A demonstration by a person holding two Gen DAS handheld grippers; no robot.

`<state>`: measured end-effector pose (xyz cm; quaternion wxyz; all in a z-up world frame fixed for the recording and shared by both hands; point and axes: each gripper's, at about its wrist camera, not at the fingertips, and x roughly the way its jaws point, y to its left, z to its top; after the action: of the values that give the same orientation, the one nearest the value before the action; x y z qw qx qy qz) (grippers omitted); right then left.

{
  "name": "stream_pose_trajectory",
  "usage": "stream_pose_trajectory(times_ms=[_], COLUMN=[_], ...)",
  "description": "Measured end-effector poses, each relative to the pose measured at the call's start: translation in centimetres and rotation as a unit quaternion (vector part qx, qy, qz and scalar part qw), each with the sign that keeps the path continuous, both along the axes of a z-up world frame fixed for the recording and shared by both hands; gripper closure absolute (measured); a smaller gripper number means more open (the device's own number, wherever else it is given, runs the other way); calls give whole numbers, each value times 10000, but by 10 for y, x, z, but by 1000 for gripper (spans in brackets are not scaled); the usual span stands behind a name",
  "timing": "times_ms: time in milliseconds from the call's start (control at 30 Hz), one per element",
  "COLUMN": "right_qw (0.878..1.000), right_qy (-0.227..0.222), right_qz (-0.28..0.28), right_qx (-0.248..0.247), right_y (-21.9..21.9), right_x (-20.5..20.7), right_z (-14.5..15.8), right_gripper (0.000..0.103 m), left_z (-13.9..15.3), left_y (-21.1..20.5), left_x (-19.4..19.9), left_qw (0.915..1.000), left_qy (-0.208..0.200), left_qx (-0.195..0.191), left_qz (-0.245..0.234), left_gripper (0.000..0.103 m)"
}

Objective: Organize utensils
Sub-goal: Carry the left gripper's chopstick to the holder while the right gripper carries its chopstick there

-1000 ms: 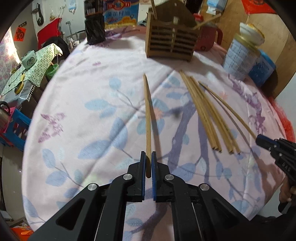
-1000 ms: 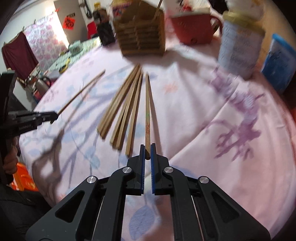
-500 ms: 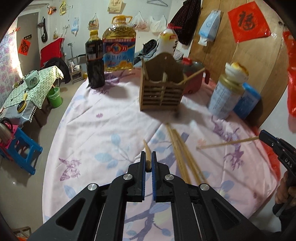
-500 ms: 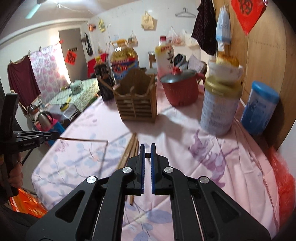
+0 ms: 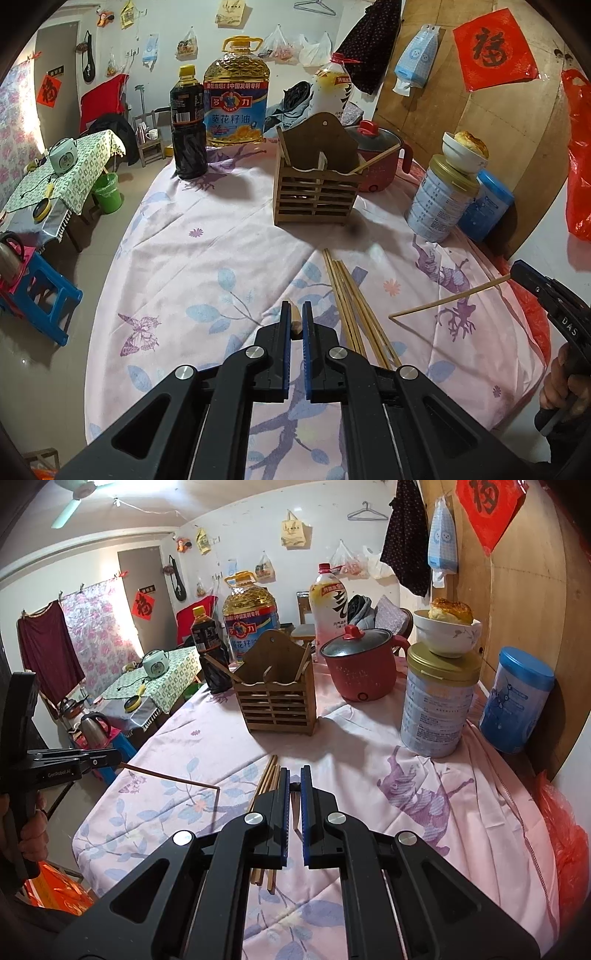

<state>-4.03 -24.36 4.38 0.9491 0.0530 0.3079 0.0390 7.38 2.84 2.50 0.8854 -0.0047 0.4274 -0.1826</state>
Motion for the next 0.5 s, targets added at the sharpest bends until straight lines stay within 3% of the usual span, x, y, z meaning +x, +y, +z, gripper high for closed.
stream_pose_trajectory(times_ms=[500], right_qw=[9996], right_qy=[-284], right_qz=[88], right_qx=[-27], right_y=[0], right_x=[2], right_z=[24], right_gripper=[97], left_z=[28], left_y=[-11], left_x=[4], left_qw=[9995], left_qy=[-201], left_qx=[-173], left_qz=[-183], left_gripper=[97])
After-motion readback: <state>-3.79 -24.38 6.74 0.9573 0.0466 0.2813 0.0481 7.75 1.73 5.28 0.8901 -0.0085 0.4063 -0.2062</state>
